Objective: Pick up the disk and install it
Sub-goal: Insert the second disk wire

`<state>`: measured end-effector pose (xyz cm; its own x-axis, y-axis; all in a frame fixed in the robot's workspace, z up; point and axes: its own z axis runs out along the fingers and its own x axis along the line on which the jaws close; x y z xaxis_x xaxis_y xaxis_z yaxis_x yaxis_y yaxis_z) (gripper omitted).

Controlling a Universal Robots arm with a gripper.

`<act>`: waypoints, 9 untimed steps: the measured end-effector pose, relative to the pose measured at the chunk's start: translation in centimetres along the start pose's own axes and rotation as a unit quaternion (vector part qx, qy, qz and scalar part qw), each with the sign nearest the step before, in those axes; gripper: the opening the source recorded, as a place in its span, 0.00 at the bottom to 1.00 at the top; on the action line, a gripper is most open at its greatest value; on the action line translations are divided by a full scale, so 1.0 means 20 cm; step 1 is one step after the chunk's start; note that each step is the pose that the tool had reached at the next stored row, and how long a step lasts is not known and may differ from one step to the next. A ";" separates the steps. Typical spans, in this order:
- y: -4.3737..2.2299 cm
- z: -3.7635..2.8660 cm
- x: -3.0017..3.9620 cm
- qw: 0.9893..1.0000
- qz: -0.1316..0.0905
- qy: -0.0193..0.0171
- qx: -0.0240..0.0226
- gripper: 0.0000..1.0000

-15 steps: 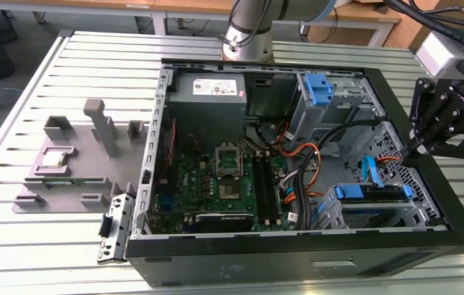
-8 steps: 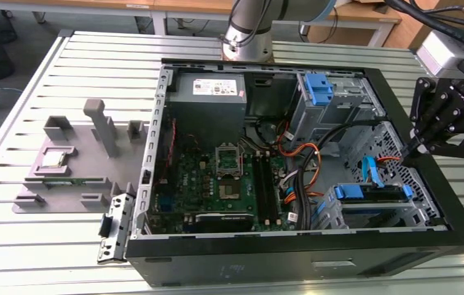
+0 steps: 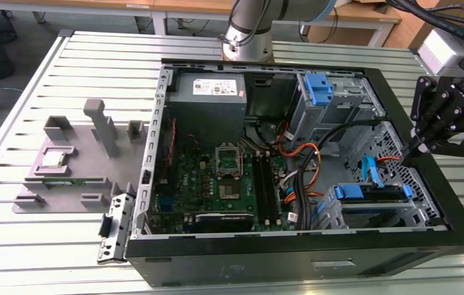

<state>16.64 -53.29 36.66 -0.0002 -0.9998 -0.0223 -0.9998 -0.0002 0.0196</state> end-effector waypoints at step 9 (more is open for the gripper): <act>0.000 -0.026 -0.001 1.000 0.000 0.000 0.000 0.11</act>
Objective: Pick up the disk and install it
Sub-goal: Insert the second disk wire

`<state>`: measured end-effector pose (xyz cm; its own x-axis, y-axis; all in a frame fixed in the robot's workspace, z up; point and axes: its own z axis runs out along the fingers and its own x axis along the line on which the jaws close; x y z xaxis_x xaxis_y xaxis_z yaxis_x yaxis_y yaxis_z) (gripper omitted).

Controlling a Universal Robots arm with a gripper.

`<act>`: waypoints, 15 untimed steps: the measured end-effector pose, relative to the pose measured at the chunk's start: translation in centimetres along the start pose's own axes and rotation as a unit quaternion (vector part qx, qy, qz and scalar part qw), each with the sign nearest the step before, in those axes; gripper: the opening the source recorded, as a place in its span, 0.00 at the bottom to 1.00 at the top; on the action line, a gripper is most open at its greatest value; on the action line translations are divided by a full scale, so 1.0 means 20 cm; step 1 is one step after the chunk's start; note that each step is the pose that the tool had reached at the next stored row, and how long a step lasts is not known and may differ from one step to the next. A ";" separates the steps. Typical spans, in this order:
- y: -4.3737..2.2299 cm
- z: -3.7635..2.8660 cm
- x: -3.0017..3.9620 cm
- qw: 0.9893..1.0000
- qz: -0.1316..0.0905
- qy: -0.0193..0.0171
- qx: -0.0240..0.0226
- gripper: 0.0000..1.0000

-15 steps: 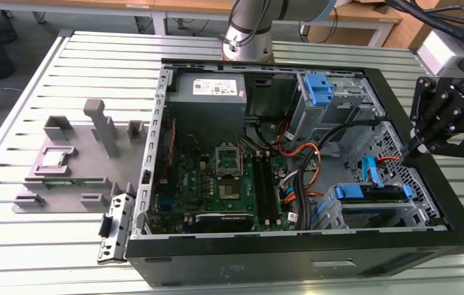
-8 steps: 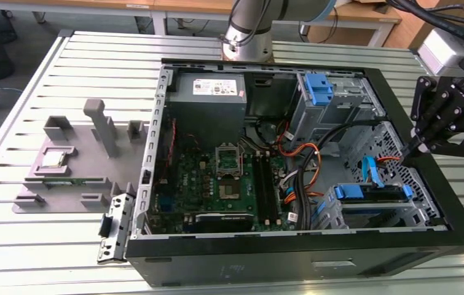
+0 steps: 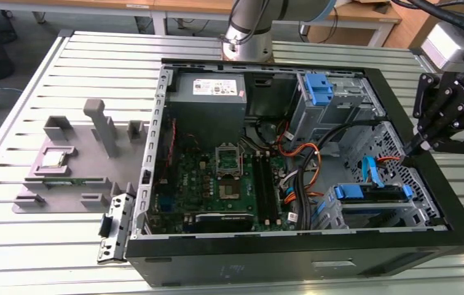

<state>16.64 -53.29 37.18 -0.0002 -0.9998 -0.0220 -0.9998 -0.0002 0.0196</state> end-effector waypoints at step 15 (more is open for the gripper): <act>0.000 -0.015 -0.001 1.000 0.000 0.000 0.000 0.11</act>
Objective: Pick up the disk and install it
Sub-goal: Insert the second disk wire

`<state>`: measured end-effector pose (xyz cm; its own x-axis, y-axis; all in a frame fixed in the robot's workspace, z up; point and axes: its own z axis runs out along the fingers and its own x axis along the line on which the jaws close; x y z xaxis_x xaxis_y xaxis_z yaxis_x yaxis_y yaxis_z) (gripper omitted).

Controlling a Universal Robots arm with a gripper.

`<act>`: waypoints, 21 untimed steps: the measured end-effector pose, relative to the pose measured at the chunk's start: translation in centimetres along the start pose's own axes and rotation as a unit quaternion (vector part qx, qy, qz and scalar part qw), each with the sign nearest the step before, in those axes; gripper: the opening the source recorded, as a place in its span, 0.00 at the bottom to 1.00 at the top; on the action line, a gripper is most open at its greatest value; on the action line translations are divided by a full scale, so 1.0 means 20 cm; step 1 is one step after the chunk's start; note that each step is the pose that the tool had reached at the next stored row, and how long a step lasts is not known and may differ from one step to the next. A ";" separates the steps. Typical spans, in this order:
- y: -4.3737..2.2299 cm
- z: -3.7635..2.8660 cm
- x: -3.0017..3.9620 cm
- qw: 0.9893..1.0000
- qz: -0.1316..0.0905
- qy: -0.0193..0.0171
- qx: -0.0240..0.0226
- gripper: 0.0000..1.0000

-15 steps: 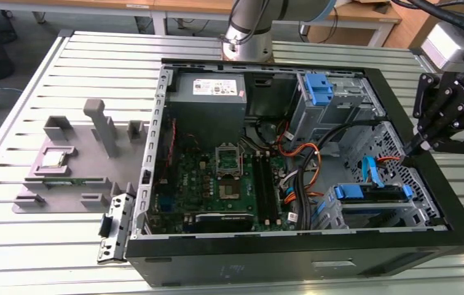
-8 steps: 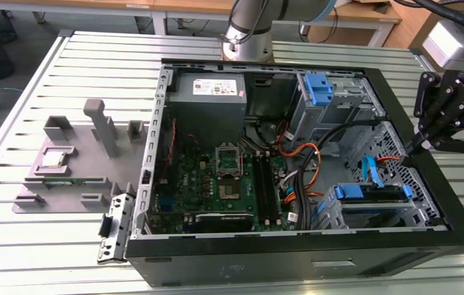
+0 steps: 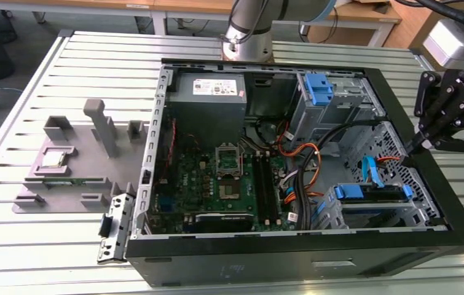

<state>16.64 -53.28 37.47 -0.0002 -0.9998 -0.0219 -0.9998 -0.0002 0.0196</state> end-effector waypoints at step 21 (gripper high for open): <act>0.001 -0.035 0.002 1.000 0.000 -0.004 0.000 0.11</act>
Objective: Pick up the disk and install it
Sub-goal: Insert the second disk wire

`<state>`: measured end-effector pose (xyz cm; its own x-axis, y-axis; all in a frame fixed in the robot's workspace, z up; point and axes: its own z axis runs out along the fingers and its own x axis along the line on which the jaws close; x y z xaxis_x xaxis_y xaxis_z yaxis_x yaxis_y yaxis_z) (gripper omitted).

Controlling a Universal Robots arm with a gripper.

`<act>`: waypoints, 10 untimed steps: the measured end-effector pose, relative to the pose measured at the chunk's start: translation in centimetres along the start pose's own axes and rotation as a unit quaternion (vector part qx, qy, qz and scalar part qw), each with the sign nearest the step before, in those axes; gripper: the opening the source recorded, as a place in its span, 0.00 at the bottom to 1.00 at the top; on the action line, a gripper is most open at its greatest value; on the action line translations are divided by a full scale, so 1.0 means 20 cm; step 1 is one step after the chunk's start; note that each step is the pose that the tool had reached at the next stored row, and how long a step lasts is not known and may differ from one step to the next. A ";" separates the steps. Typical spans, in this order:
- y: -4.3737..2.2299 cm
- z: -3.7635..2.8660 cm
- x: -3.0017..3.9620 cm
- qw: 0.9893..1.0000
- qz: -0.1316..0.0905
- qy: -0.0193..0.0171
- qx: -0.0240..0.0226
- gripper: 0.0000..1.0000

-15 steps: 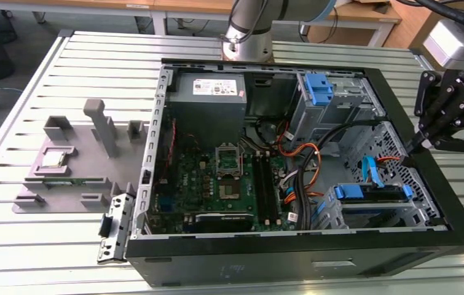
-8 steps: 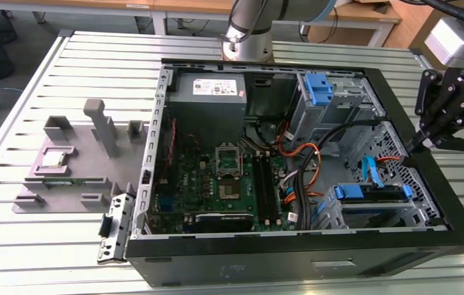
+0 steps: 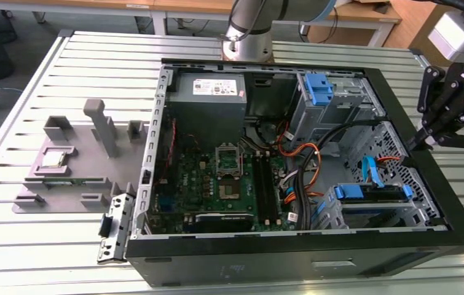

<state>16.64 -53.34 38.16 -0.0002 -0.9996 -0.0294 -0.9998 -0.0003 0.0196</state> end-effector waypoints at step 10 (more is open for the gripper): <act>0.000 -0.003 0.000 1.000 0.000 0.000 0.000 0.54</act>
<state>16.64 -53.34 38.22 -0.0003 -0.9996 -0.0294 -0.9998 -0.0003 0.0196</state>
